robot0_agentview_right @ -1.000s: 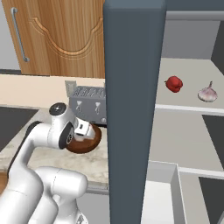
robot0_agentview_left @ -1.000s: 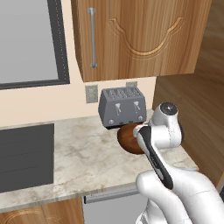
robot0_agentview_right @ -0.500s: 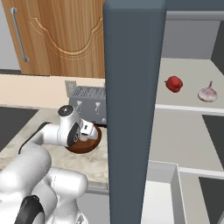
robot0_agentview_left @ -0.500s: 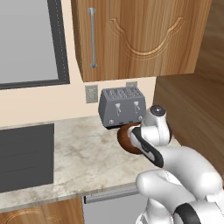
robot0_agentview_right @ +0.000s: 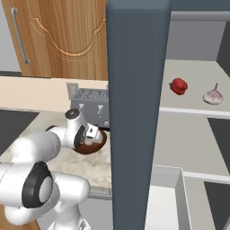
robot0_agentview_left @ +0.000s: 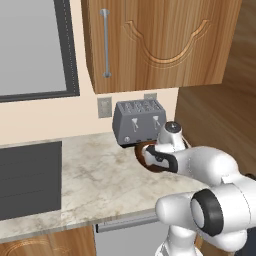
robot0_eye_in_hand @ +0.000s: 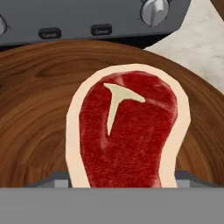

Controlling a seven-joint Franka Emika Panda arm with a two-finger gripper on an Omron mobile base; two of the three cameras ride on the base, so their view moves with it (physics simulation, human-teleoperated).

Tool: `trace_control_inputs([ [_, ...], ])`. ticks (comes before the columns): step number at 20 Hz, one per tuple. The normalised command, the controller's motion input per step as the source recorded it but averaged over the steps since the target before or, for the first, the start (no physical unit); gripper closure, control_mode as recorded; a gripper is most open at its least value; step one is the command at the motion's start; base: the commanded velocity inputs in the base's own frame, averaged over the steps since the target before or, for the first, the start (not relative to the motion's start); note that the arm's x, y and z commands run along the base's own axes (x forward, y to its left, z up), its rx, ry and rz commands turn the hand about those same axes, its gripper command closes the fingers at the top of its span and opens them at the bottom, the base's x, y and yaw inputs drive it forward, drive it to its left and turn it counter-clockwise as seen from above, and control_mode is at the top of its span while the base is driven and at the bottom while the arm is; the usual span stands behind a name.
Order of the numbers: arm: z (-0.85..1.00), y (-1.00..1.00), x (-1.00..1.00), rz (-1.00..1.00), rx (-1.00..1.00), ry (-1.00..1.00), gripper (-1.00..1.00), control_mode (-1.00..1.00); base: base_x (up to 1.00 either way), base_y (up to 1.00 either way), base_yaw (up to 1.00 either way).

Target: Take the steak, bell pepper, and garlic from the freezer and place them in the bowl on the counter.

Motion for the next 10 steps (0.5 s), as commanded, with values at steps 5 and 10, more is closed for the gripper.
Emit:
trace_control_inputs([
  [5, -0.24, 0.03, 0.09, 0.0, 0.0, 0.05, -1.0, -1.0, 0.0, 0.0, 0.0],
  [10, 0.0, 0.0, 0.0, 0.0, 0.0, 0.0, -1.0, -1.0, 0.0, 0.0, 0.0],
])
